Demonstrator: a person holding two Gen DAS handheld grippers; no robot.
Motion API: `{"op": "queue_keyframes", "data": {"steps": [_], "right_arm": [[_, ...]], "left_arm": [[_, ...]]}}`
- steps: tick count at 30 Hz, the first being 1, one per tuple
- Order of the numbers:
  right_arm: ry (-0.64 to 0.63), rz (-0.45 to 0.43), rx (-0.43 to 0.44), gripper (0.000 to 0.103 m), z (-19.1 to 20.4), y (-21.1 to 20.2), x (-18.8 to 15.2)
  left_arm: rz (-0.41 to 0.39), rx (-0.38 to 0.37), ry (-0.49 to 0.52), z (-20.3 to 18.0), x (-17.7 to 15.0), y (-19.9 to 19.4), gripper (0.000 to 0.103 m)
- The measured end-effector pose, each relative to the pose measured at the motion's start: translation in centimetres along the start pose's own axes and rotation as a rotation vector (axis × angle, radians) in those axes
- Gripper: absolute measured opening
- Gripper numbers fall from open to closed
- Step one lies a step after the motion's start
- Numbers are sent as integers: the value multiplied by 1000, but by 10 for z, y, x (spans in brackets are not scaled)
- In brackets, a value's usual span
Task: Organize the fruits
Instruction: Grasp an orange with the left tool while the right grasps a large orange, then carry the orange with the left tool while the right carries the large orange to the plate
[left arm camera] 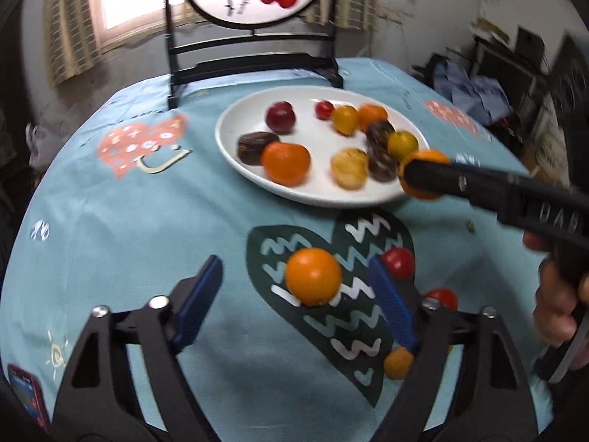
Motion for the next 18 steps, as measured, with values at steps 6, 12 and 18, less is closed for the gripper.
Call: {"op": "queue_keyframes", "data": {"steps": [6, 12, 18], "right_arm": [[-6, -4, 3, 38, 1, -2, -1], [-3, -2, 0, 38, 1, -3, -2], [-3, -12, 3, 38, 2, -5, -1]], "left_arm": [[37, 4, 7, -1, -5, 14, 67], [60, 5, 10, -2, -8, 24, 60], [79, -13, 19, -5, -10, 30, 47]]}}
Point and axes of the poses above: each gripper's, at about its wrist camera, not at the fingertips, and y roughly the way its jaws point, z to its left, x to its top, the point moved 2 cm from there along y, roughly the way its jaws point, and after that the axes turned 3 degrees about y, right-handed, at the moved point
